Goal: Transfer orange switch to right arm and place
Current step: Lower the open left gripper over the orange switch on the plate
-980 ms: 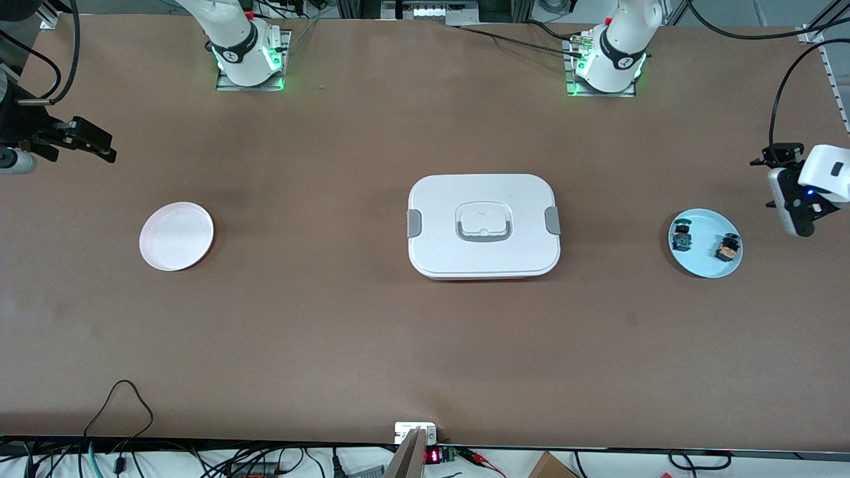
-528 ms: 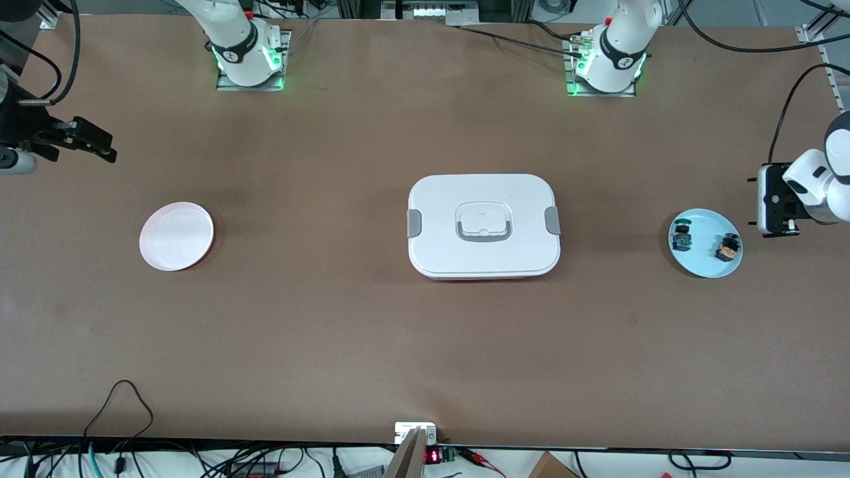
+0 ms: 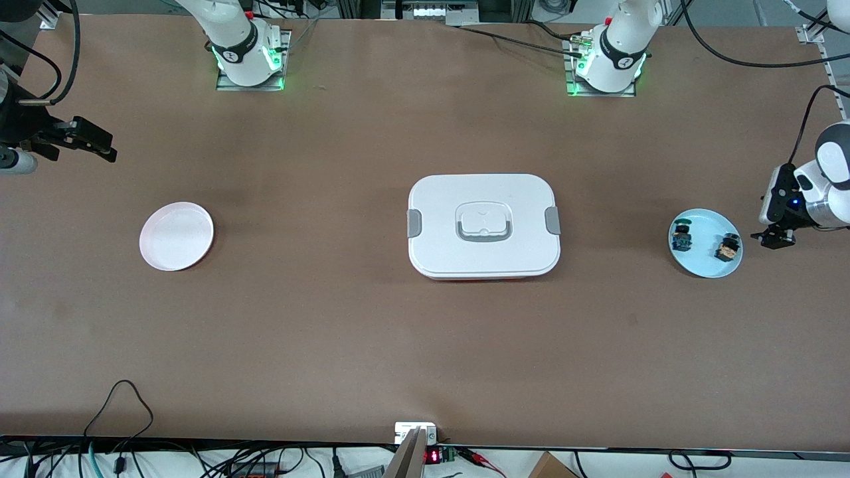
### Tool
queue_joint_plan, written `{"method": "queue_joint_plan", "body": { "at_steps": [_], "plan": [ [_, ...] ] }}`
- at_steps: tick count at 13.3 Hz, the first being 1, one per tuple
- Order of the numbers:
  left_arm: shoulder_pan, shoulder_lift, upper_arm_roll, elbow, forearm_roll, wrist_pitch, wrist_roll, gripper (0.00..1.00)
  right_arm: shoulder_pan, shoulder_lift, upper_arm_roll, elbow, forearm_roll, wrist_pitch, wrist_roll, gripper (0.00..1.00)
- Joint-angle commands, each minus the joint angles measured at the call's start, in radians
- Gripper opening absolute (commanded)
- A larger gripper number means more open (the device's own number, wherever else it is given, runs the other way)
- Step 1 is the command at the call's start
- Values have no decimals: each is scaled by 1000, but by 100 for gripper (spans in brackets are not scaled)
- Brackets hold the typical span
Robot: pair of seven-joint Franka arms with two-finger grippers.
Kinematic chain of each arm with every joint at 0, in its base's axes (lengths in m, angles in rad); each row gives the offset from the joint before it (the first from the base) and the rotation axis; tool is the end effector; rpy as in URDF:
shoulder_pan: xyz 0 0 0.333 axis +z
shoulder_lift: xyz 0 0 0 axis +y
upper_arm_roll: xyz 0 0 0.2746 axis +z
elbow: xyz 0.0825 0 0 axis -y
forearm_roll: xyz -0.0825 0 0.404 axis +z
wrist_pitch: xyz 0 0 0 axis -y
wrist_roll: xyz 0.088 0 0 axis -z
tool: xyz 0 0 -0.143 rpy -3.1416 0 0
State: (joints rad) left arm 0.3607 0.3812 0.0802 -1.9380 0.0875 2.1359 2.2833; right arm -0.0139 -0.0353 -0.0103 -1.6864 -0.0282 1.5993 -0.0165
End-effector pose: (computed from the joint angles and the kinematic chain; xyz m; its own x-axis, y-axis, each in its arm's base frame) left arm 0.5320 0.2592 0.1872 -0.3173 -0.9470 0.0493 -0.9257 0.3206 0.2005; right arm 0.5623 -0.0176 0.5129 0.9986 -0.0068 -0.0522 -0.0054 -0.9996 0.0269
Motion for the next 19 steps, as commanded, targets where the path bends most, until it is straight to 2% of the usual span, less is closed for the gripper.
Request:
{"method": "queue_joint_plan", "body": {
  "at_steps": [1,6,11,19],
  "plan": [
    [18,51,-14,11,1,62,68,99,-6,-23,4,-19,-1,-4,1,100],
    [18,80,-16,7,-34,85,70,99,-8,-23,3,-19,-1,-2,3,100],
    [46,103,-74,-9,-37,145,94,99,-8,-21,3,-18,-1,-2,3,100],
    [75,149,-100,1,-38,217,119,99,-8,-21,3,-16,1,-1,3,100]
  ]
}}
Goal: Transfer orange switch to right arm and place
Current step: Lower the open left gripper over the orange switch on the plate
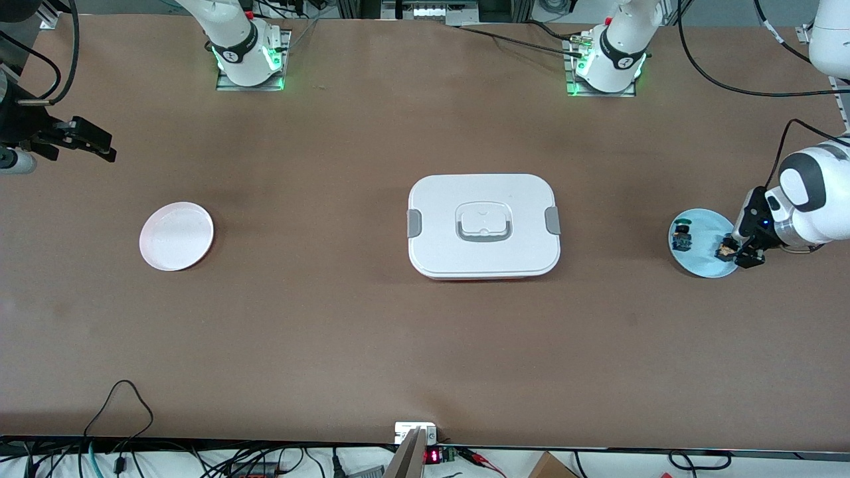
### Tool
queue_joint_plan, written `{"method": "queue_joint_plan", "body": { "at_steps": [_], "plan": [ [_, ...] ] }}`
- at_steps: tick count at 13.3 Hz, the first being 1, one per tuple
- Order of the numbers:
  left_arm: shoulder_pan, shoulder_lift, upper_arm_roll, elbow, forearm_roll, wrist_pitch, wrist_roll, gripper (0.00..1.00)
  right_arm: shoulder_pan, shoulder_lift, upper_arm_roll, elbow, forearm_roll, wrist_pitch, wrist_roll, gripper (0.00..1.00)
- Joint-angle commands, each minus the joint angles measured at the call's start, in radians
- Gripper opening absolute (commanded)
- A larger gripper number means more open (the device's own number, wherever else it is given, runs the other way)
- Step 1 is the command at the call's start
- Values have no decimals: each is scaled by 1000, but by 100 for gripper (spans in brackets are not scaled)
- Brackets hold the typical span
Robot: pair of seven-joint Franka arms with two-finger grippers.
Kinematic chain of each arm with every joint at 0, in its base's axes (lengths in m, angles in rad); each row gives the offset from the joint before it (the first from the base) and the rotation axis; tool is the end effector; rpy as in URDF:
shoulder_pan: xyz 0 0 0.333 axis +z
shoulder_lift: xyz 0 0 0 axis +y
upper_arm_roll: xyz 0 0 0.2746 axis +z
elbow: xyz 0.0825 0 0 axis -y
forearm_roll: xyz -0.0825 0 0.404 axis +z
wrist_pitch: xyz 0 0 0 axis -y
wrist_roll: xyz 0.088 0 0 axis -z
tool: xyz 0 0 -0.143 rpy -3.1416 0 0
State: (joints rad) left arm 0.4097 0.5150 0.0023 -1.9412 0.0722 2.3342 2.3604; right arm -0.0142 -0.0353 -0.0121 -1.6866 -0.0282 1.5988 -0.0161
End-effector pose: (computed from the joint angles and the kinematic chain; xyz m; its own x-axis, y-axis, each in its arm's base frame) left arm 0.5455 0.2418 0.1182 -0.4141 -0.9086 0.0543 -0.9007 0.4177 0.1198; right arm 0.5622 -0.0188 0.5127 0.9986 -0.0093 -0.0529 -0.0079 -0.9996 0.0268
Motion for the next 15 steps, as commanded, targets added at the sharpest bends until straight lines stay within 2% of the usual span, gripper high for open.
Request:
{"method": "queue_joint_plan", "body": {
  "at_steps": [1,15],
  "plan": [
    [29,20,-22,5,-26,20,42,99,-7,-21,4,-16,1,0,2,100],
    [28,42,-24,10,-42,47,42,100,-9,-20,4,-16,1,0,2,100]
  ]
}}
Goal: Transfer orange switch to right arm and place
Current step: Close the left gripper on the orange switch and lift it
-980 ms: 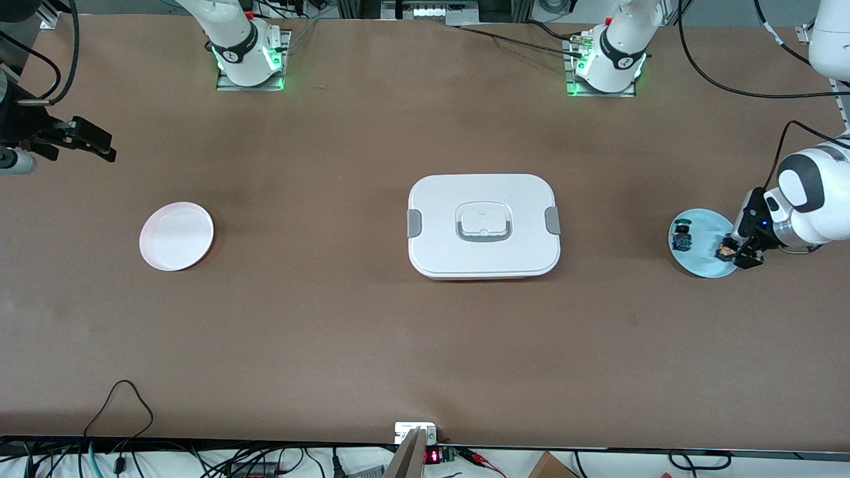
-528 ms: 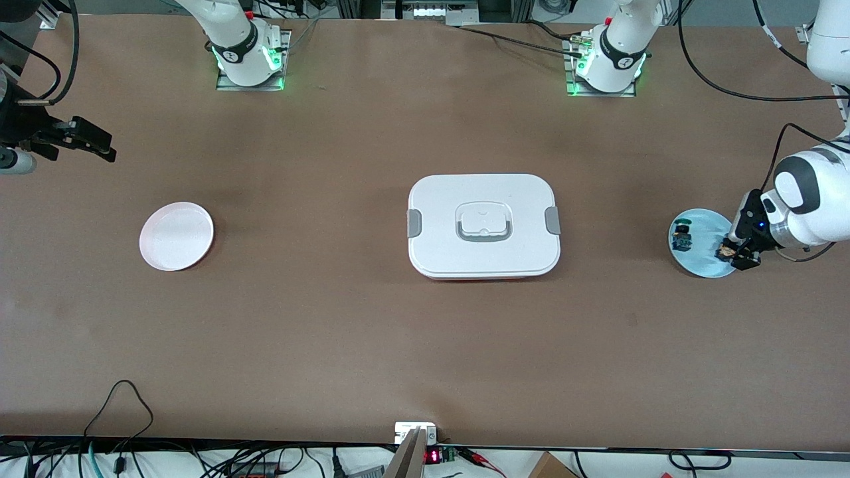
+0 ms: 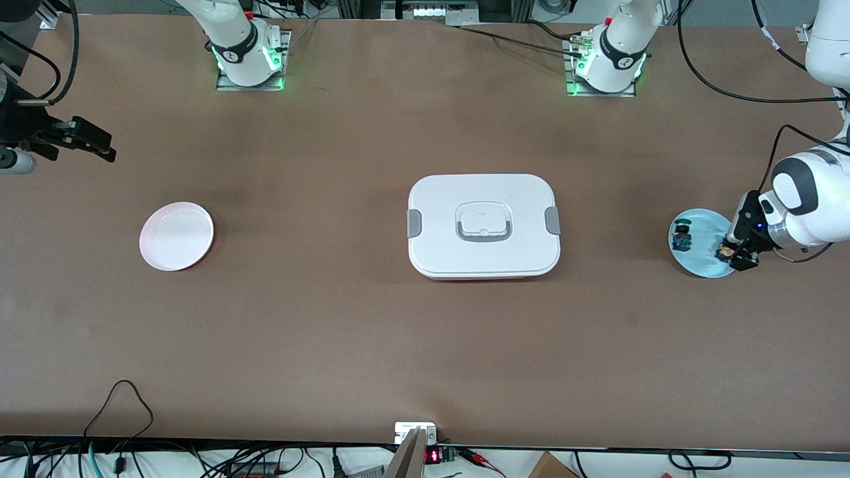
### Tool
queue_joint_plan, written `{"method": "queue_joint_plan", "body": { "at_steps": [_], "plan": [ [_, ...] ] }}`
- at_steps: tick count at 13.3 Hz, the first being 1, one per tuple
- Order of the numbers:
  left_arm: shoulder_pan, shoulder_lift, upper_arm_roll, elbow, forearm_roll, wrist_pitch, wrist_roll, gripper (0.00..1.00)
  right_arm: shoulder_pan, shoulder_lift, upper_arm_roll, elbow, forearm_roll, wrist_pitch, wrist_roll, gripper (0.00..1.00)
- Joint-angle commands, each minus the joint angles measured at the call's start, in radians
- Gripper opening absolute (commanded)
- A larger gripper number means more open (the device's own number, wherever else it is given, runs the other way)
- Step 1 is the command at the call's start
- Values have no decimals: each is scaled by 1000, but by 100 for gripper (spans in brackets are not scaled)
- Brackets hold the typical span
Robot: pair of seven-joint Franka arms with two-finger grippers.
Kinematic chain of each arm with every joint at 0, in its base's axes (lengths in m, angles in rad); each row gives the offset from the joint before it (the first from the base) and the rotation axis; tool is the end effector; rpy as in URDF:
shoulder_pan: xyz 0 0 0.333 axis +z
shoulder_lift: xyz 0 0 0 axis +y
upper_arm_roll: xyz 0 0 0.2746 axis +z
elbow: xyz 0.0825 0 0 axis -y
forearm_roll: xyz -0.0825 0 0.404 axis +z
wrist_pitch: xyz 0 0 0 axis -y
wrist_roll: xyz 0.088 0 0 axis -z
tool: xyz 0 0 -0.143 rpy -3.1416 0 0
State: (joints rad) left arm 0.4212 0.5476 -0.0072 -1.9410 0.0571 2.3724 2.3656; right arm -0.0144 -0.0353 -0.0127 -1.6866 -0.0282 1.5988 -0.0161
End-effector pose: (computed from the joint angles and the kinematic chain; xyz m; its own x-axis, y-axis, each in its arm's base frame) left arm 0.5442 0.2411 0.1015 -0.4071 -0.9113 0.0615 -0.9055 0.4115 0.1037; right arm 0.5621 -0.0193 0.5127 0.9985 -0.0101 -0.0529 -0.0087 -0.9996 0.0268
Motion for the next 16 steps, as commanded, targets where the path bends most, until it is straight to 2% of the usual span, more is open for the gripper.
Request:
{"method": "queue_joint_plan", "body": {
  "at_steps": [1,6,9,14,15,16],
  "plan": [
    [18,9,-14,11,-26,8,37,100,-9,-20,5,-16,1,0,2,100],
    [16,29,-14,13,-26,28,37,99,-16,-20,5,-16,1,-2,2,100],
    [16,28,-14,19,-26,28,41,94,-18,-20,5,-18,1,-2,2,100],
    [14,28,-16,19,-26,27,44,72,-18,-20,5,-16,1,-2,2,100],
    [16,29,-22,19,-26,27,44,62,-16,-18,5,-16,2,0,2,100],
    [16,28,-22,20,-26,25,44,45,-18,-18,5,-16,2,0,2,100]
  ]
}}
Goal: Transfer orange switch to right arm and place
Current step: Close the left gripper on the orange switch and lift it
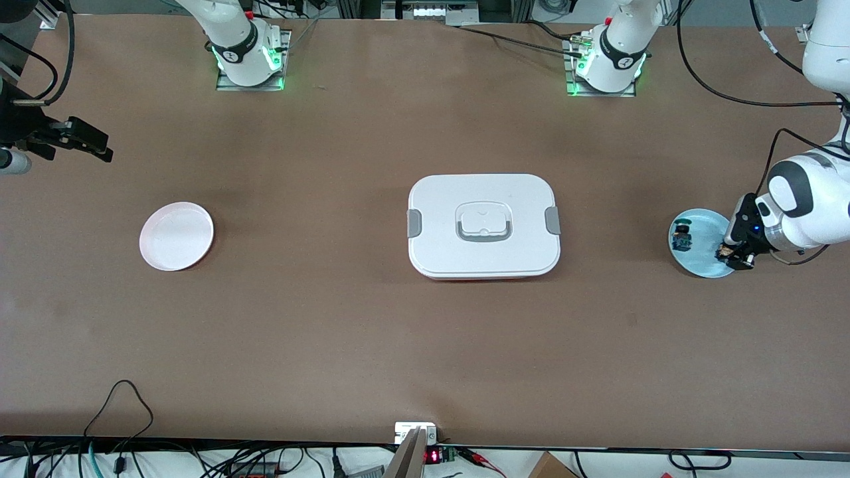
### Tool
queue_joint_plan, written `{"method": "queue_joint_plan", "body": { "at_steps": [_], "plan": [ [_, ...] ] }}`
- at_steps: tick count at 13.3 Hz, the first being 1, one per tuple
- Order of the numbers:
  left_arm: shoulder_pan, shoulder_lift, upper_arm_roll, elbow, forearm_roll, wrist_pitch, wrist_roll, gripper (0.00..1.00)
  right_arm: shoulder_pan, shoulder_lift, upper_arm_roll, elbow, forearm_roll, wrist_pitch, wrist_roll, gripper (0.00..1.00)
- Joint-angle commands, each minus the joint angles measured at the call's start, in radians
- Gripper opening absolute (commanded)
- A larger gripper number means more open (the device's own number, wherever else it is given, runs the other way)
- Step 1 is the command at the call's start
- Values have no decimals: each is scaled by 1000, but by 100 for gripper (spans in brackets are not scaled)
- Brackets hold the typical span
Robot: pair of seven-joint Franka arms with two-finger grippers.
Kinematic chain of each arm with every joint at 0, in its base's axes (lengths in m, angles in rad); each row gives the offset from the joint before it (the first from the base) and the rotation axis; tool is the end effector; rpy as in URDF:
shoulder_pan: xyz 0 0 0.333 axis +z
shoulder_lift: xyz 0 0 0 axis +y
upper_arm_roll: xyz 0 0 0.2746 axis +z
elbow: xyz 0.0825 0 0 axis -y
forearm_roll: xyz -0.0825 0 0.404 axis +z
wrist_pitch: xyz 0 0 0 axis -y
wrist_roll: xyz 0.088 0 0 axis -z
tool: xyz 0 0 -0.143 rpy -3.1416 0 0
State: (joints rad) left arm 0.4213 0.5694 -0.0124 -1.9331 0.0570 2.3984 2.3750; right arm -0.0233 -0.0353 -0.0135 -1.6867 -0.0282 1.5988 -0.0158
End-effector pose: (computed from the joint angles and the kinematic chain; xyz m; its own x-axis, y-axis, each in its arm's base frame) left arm 0.5476 0.2388 0.0934 -0.4208 -0.9054 0.0562 -0.9008 0.4244 0.0920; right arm 0.5619 -0.0247 0.5127 0.9984 -0.0201 -0.0530 -0.0187 -0.9995 0.0268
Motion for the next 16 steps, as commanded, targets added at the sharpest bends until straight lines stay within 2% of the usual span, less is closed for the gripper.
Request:
{"method": "queue_joint_plan", "body": {
  "at_steps": [1,2,3,4,6,10,13,15,16],
  "plan": [
    [17,6,-18,13,-26,-1,35,25,-9,-18,6,-16,2,0,2,100],
    [17,4,-20,14,-26,-5,35,17,-7,-18,6,-16,2,0,2,100],
    [17,1,-20,25,-28,-11,33,3,-7,-18,6,-16,2,3,2,100],
    [17,-3,-20,28,-28,-30,32,0,-6,-20,6,-16,2,7,2,100],
    [17,-6,-21,61,-35,-92,27,0,-6,-20,7,-16,2,6,2,100],
    [51,-6,-38,144,-163,-284,35,0,-4,-20,7,-13,2,10,4,100],
    [44,-6,-58,232,-221,-537,14,0,-1,-21,15,4,2,1,4,100],
    [37,-8,-70,273,-314,-741,-63,0,-6,-15,12,10,2,-2,4,100],
    [36,-6,-98,302,-353,-837,-88,0,-6,-15,9,10,4,-5,4,100]
  ]
}}
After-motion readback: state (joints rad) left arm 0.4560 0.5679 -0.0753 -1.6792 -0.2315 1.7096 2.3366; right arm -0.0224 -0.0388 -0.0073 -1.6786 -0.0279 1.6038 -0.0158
